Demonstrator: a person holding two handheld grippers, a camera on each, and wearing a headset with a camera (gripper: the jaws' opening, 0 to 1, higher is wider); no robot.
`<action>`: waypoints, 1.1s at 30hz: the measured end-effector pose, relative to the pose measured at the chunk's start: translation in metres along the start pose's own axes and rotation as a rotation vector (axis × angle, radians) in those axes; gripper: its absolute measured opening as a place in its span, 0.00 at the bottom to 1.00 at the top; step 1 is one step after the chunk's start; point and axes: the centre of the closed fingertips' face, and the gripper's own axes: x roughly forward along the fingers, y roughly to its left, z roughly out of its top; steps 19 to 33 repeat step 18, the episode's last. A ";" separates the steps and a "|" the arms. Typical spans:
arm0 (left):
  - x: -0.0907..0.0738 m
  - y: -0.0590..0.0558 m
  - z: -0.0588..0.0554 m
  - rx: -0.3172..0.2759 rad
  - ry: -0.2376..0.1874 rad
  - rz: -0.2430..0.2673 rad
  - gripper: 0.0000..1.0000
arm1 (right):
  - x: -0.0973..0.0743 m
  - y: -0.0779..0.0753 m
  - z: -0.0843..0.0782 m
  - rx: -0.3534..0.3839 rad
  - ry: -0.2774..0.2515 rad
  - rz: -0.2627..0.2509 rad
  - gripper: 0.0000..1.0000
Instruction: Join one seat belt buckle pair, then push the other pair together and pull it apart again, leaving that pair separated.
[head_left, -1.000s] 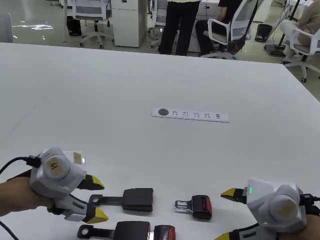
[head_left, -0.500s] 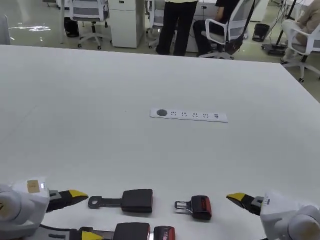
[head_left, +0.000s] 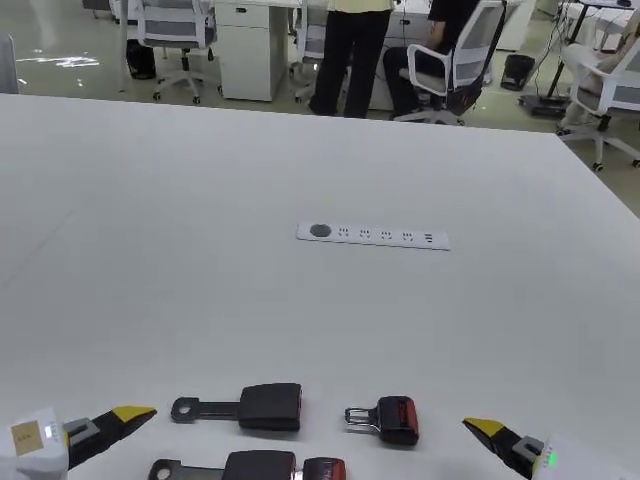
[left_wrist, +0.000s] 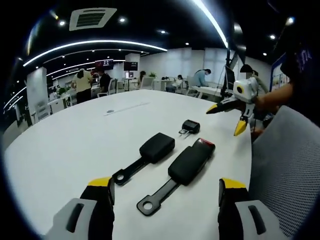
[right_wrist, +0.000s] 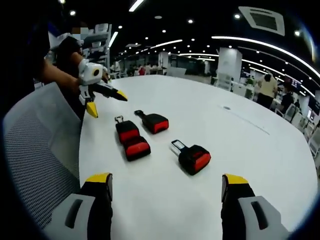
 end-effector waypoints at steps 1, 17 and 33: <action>0.000 -0.003 0.001 0.004 -0.001 0.007 0.89 | 0.000 0.000 0.000 -0.004 -0.004 0.000 0.92; -0.003 -0.009 0.006 -0.001 -0.023 0.031 1.00 | 0.002 0.004 0.001 -0.001 -0.028 0.009 0.99; -0.003 -0.008 0.006 -0.001 -0.024 0.030 1.00 | 0.002 0.004 0.002 -0.004 -0.032 0.008 0.99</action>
